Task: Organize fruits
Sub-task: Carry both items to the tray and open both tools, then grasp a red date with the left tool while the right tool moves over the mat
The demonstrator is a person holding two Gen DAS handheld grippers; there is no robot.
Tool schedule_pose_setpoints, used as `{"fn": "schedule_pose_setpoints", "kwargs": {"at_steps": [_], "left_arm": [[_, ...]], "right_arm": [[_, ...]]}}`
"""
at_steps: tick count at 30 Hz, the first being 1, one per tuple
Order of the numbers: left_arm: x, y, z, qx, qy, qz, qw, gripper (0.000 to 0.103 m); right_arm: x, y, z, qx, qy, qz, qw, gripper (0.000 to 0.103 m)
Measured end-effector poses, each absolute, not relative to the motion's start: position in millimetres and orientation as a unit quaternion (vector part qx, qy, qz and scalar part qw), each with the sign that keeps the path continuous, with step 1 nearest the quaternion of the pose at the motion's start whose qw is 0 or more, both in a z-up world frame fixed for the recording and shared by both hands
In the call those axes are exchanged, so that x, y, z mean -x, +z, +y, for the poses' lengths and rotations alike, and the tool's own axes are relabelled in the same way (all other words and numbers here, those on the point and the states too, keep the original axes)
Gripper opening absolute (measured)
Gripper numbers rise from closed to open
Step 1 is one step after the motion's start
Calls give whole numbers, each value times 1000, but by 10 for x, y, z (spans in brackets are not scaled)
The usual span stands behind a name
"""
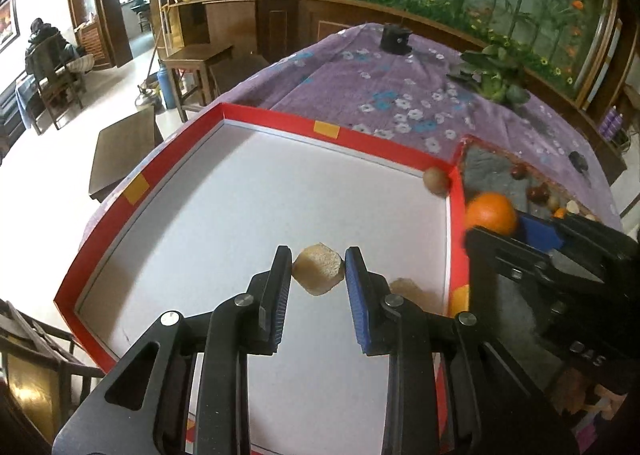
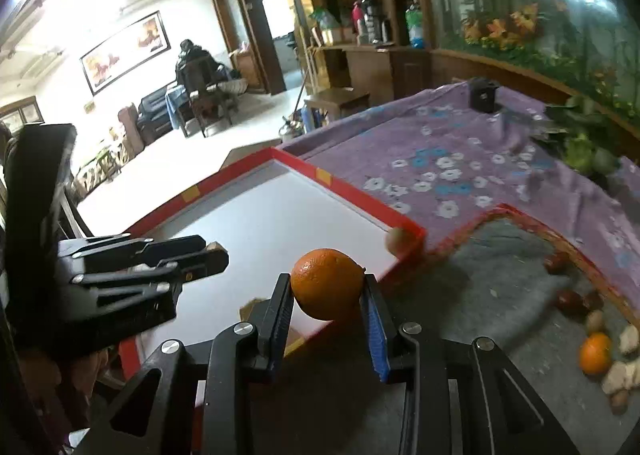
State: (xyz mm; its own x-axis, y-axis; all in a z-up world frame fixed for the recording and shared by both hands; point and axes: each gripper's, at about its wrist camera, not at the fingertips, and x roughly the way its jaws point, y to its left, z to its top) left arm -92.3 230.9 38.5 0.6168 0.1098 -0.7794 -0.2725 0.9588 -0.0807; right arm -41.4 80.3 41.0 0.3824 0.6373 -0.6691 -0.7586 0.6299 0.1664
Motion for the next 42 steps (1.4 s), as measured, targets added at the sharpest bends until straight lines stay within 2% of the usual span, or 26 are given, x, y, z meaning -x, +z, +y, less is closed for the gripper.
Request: {"fn": "schedule_pose_setpoints", "kwargs": {"at_steps": [14,15,18,23,31,42], "left_arm": [[832,244,2399,107,129,440,882,27],[835,253,2399,107,131,437,883,30],[837,262,2367,99,138,433,885,46],[862,292,2377,111,138,429,886,57],[867,437,2121,84,136,413,896,58],[658,536,1448,61,75,409,907,60]], "right_arm": [[187,82,1260,123,426,396,804,33],[194,86,1251,124,426,395,805,33],[215,109,1217,121,425,392,807,34],[259,162,1128,111,427,386,810,38],[444,357,742,87,416,364,829,47],[567,420,-105,56,340,358,868,50]]}}
